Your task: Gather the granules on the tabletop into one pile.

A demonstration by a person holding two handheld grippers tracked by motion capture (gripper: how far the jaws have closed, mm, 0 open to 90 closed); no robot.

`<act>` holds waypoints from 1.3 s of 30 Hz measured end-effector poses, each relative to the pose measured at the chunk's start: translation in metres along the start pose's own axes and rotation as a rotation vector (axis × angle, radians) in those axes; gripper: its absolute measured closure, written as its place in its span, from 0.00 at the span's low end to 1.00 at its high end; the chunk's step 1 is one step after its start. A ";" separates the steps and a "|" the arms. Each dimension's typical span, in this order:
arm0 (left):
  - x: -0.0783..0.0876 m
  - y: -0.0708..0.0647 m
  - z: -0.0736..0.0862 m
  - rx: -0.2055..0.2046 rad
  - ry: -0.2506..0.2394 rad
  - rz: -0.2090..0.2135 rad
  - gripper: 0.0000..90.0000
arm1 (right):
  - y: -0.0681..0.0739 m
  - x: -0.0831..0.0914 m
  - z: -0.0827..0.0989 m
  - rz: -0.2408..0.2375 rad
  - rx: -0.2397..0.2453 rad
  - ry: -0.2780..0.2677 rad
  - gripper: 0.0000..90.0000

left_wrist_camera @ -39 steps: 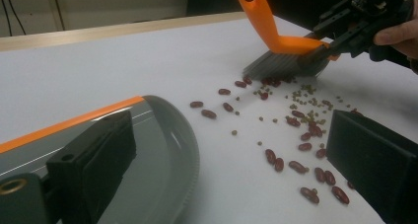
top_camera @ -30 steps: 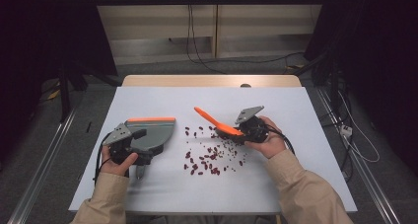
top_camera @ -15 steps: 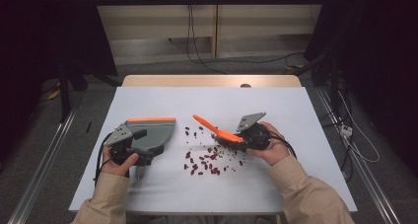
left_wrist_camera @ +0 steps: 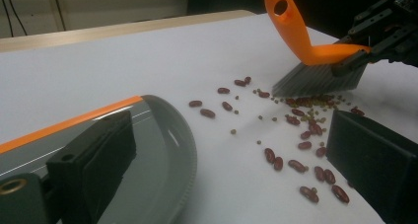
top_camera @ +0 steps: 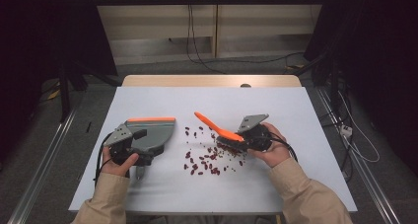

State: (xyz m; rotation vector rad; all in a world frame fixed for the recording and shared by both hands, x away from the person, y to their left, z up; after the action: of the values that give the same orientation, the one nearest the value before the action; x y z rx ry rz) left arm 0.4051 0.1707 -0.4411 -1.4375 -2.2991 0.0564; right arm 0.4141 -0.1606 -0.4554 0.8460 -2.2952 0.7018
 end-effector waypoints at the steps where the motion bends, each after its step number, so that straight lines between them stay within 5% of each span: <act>1: 0.000 0.000 0.000 0.001 -0.002 0.001 0.05 | -0.002 0.000 -0.001 -0.002 -0.019 -0.011 0.79; 11: -0.001 0.001 0.001 0.009 0.001 0.001 0.05 | -0.032 -0.015 -0.021 0.034 -0.110 -0.082 0.79; 20: -0.002 0.003 0.001 0.009 0.007 0.002 0.05 | -0.042 -0.054 -0.042 0.094 -0.081 -0.094 0.79; 25: -0.001 0.003 0.001 0.012 0.003 0.002 0.05 | -0.043 -0.073 -0.052 0.143 -0.021 -0.089 0.79; 30: 0.002 0.004 0.002 0.011 0.003 0.003 0.05 | -0.027 -0.083 -0.053 0.089 0.040 -0.077 0.79; 39: 0.001 0.002 0.001 0.010 0.000 0.003 0.05 | -0.008 -0.068 -0.046 0.000 0.097 -0.066 0.78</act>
State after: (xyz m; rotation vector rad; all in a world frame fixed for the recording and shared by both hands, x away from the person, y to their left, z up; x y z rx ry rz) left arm 0.4060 0.1732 -0.4426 -1.4365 -2.2930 0.0683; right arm 0.4778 -0.1097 -0.4680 0.9268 -2.3352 0.8019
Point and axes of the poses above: each handheld gripper's, and its own axes: x roughly backward along the jaws, z roughly out of its underside, y roughly to its left, the point moved 6 cm from there along -x, roughly forward along the jaws, and after that the axes turned 13 degrees about z, right-handed, at the moved point
